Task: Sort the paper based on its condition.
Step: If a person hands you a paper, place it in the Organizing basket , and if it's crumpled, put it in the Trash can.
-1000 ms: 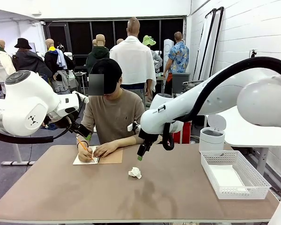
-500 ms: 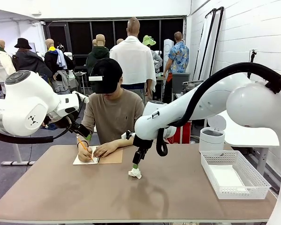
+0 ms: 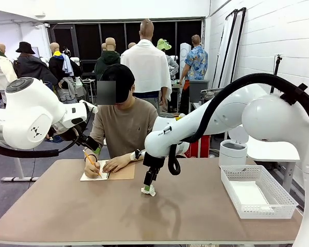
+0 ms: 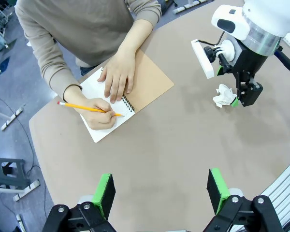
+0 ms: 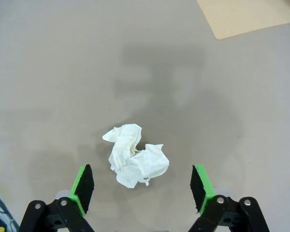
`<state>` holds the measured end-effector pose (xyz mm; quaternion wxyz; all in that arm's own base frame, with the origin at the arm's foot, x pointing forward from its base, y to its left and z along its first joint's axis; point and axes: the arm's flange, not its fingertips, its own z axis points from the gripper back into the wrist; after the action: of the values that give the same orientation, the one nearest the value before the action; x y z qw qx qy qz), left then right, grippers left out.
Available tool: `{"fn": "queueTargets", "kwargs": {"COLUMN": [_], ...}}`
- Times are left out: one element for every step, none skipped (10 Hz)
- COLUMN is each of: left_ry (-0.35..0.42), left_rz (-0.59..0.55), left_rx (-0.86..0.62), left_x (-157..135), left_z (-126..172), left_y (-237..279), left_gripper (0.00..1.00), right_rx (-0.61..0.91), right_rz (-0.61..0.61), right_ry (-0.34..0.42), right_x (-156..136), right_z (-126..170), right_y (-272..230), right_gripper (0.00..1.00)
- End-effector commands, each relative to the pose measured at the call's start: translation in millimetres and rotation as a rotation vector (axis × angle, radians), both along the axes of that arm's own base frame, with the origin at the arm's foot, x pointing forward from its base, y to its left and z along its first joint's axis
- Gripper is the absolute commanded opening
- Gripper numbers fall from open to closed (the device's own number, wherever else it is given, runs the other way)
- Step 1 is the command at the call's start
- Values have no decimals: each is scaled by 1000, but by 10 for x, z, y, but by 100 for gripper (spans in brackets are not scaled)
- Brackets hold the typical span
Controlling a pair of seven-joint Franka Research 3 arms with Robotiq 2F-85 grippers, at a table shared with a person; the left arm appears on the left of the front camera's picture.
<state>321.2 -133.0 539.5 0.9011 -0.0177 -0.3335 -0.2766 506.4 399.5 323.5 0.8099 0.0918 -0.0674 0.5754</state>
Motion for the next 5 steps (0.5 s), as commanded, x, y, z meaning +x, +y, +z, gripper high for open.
{"fn": "queueTargets", "kwargs": {"left_ry": [1, 1, 1, 1, 1], "left_rz": [2, 2, 2, 2, 2], "left_rx": [-4, -4, -4, -4, -4], "left_x": [0, 0, 0, 0, 0], "left_z": [-1, -1, -1, -1, -1], "left_y": [15, 15, 15, 15, 15], "left_gripper": [100, 100, 100, 100, 100], "right_rx": [-29, -28, -35, -40, -48], "right_rz": [14, 21, 24, 28, 28], "right_ry": [16, 25, 31, 39, 40], "right_x": [61, 64, 60, 64, 57], "right_z": [-23, -36, -59, -91, -116], "right_y": [78, 91, 108, 127, 146], "right_gripper": [100, 100, 100, 100, 100]}}
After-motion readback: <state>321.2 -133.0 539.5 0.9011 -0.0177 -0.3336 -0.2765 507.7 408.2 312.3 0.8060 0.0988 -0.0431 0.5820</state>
